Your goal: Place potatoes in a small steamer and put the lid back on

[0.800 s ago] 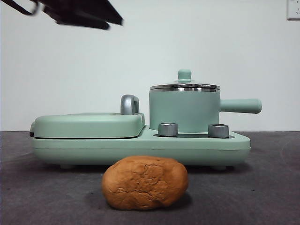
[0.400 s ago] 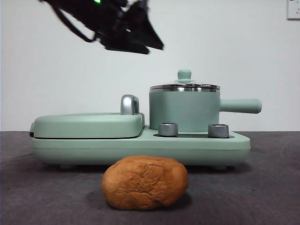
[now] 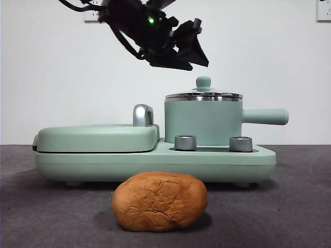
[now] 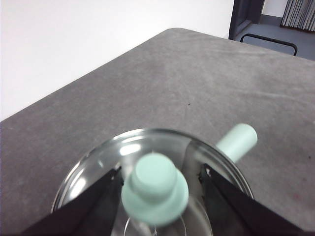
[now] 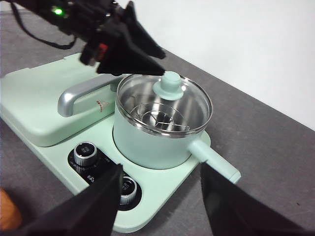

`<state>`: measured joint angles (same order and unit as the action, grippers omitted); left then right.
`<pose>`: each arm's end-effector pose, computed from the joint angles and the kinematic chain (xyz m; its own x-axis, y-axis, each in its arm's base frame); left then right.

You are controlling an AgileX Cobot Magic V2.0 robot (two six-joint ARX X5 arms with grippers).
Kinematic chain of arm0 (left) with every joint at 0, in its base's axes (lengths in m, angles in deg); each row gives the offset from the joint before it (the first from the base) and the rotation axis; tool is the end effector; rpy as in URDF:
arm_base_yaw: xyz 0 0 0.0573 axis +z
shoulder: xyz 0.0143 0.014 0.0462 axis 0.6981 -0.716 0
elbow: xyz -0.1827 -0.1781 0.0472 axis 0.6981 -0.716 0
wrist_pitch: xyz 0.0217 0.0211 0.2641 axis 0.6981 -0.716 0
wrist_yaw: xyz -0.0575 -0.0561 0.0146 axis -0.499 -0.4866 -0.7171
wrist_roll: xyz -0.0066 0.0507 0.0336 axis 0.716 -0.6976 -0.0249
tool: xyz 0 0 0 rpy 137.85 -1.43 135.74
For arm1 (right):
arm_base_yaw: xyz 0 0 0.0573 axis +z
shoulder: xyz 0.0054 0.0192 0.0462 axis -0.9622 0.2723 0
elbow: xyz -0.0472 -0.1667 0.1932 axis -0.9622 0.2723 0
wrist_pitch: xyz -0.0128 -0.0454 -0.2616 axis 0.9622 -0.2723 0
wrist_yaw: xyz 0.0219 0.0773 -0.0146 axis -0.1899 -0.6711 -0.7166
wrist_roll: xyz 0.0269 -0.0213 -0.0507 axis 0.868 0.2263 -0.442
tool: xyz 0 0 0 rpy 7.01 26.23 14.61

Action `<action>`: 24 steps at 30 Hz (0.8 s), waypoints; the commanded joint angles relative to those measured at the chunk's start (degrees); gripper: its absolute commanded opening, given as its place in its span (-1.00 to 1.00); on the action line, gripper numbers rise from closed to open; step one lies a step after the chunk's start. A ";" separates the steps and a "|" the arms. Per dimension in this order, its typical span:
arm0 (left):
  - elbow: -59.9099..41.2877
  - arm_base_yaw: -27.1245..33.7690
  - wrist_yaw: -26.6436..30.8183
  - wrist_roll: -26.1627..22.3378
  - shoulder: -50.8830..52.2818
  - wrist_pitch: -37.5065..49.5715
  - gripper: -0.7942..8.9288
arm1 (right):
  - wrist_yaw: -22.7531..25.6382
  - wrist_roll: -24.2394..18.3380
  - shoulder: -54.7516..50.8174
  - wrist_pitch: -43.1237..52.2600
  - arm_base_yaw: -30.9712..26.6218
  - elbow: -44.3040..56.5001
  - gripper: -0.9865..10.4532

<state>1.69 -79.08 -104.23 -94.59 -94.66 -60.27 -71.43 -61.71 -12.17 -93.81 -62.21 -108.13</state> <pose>0.3647 -0.2675 0.2780 0.5921 -0.7529 -0.2875 0.7948 0.6044 0.0543 0.1540 0.0475 0.3148 0.7977 0.5316 -0.2848 -0.5902 0.7853 -0.1871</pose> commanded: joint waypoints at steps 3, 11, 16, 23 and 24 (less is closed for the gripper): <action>4.96 -0.59 0.17 1.53 -4.20 0.46 -0.31 | 0.22 0.76 0.28 0.24 0.26 -1.01 -0.39; 6.23 -0.57 0.17 1.49 -6.99 0.44 -0.31 | 0.24 0.76 0.33 0.24 0.26 -1.01 -0.39; 6.23 -0.57 0.17 1.46 -7.89 0.48 -0.32 | 0.24 0.76 0.33 0.24 0.26 -1.01 -0.39; 6.23 -0.59 0.17 1.49 -8.90 0.26 -0.32 | 0.24 0.79 0.31 0.24 0.26 -1.01 -0.39; 6.23 -0.68 0.17 1.49 -8.90 0.28 -0.33 | 0.24 0.79 0.31 0.24 0.26 -1.01 -0.39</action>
<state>6.32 -79.08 -104.20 -93.56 -102.14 -60.56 -71.43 -61.71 -12.17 -93.88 -62.21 -108.13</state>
